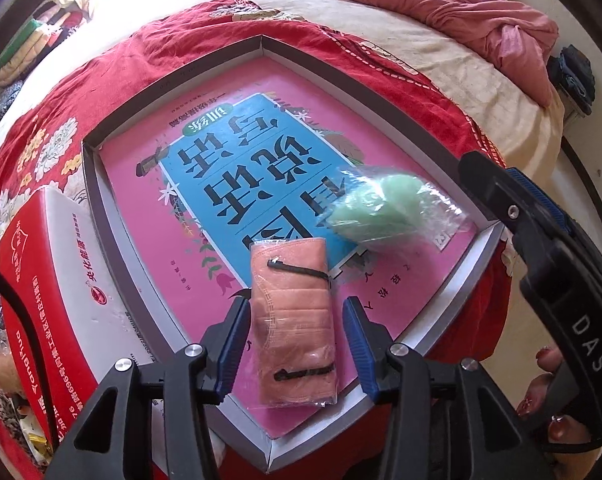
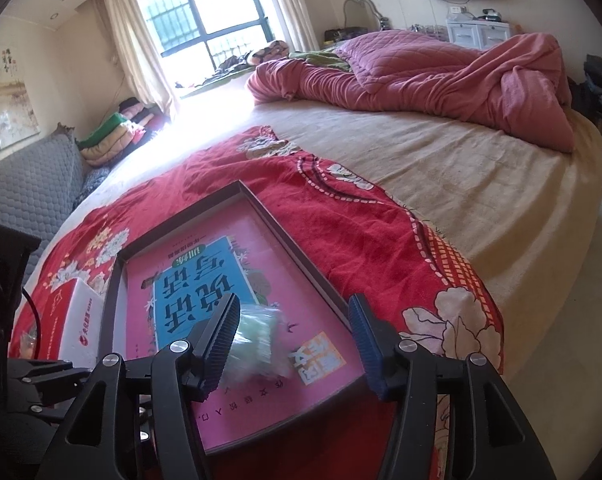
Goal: Organize soft objects
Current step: 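Release the pink packet into the tray with the left tool while the right tool releases the soap bag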
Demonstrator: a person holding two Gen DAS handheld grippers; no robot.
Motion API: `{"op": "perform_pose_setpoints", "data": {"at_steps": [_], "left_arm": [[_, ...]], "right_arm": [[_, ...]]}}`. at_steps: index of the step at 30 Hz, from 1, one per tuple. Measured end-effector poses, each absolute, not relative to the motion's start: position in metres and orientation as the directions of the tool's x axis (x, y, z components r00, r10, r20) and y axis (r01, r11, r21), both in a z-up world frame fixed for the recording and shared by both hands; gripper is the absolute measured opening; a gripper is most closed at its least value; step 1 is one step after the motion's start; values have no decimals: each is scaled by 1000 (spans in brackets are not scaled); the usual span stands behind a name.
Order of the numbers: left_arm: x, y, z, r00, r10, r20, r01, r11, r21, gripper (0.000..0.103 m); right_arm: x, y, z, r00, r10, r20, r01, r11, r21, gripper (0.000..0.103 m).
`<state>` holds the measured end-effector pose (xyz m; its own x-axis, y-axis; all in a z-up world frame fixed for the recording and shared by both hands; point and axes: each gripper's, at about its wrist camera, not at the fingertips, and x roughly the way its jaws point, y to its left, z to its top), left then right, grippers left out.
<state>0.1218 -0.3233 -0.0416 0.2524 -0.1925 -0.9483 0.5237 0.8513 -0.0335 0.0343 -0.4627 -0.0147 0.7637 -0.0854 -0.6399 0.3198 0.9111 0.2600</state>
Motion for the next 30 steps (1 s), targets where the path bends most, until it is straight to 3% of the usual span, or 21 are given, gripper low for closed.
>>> {"op": "perform_pose_setpoints", "data": {"at_steps": [8,11,30], "left_arm": [[117,-321,-30,274,-223,-936,527,849,-48,58],[116,-317,-22,289,-235,-928,523,851,-52,66],[98,-276,37,453,-292,-842,462,885,-58,74]], "right_arm": [[31,-468,-15,760,-100,-642,340,904,260,59],[29,-466,-13,758,-126,-640,347,909,232,68],[20,-452,2,752,-177,-635,362,916,172,75]]}}
